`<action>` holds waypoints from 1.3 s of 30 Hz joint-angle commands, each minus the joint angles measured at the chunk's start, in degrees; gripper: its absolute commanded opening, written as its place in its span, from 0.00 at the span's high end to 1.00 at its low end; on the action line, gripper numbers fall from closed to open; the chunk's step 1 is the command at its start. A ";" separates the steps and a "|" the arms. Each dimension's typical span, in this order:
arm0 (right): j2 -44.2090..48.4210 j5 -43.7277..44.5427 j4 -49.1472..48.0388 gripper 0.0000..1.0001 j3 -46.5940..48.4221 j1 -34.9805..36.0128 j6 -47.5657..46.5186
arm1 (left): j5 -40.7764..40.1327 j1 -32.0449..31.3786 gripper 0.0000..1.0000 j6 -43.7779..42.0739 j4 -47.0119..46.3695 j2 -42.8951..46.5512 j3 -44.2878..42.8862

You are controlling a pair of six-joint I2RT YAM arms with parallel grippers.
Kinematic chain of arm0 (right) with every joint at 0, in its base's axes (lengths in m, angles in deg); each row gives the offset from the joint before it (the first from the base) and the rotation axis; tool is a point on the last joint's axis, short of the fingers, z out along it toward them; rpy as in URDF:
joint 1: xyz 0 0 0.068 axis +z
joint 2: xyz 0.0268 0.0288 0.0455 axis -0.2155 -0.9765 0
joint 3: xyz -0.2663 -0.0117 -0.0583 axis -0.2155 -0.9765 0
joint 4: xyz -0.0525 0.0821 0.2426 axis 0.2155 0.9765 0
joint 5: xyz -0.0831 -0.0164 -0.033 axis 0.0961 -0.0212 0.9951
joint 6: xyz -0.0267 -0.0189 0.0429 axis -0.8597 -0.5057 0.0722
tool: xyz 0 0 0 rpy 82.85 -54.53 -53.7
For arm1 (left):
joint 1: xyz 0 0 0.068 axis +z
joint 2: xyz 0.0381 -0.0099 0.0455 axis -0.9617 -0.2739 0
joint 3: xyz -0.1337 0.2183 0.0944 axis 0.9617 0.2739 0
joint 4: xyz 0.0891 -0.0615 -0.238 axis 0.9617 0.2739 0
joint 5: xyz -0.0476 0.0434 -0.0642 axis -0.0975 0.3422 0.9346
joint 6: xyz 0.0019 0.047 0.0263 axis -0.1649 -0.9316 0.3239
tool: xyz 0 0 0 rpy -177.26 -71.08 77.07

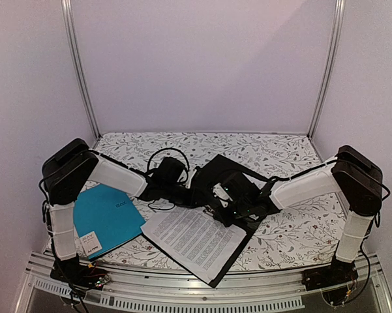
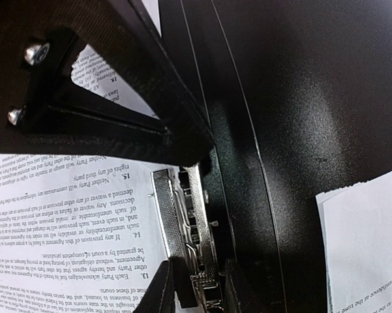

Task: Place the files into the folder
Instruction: Clamp the file onto the spring clip on the folder.

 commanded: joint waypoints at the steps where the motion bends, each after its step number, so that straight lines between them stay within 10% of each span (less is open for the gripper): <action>1: -4.51 6.73 11.36 1.00 -2.85 -2.30 2.09 | 3.31 -0.27 1.00 0.04 18.32 -5.04 5.45; 39: -4.97 7.05 13.19 1.00 -1.96 -2.25 1.63 | 8.40 -0.77 1.00 2.08 14.35 0.31 1.11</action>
